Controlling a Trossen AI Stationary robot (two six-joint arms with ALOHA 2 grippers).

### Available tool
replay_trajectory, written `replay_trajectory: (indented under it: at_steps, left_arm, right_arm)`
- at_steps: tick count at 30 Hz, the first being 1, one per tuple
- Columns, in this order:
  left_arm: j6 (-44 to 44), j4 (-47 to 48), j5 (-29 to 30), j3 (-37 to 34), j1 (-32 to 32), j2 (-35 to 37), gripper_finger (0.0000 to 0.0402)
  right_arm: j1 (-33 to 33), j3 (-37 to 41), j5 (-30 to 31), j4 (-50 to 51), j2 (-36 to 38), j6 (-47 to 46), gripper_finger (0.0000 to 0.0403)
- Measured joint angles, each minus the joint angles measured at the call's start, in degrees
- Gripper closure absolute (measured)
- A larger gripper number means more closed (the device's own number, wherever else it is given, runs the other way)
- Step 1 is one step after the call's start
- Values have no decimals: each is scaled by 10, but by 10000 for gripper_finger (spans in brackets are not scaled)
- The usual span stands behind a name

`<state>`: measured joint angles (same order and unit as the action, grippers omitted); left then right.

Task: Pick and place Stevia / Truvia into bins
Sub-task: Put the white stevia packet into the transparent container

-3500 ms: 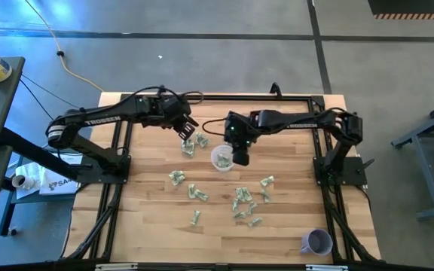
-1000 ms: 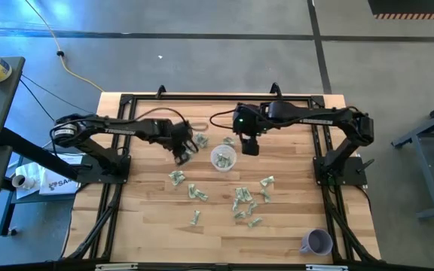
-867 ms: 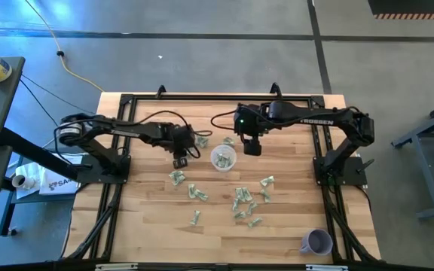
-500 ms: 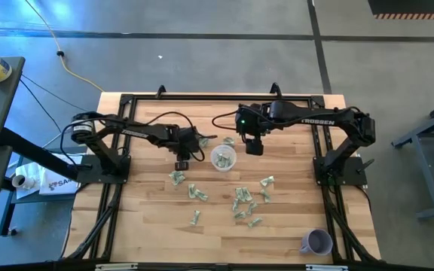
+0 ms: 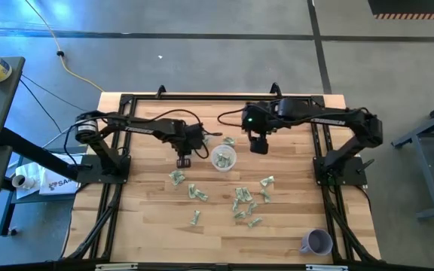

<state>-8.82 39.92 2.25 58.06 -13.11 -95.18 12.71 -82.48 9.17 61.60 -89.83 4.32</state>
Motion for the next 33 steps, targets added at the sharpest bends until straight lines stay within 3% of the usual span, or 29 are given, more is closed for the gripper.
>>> replay_trajectory:
  at_steps: [5, 12, 17, 23, 25, 33]
  left_arm:
    - [1, 80, -4, 107, 15, 28, 380]
    - [-4, 36, -58, 237, 14, 40, 380]
    - [13, 100, -47, 225, 8, 31, 380]
    - [97, 109, -61, 127, -2, 31, 379]
    - [121, 90, -69, 92, 2, 27, 357]
    - [207, 105, -61, 39, 27, 23, 181]
  right_arm:
    - [1, 20, 35, -2, 66, -33, 121]
    - [-1, 129, 54, -20, 175, -106, 121]
    - [-23, 219, 40, -50, 236, -166, 121]
    - [-46, 259, 40, -106, 259, -179, 121]
    - [-46, 260, 36, -128, 259, -167, 121]
    - [-38, 236, 34, -141, 259, -145, 121]
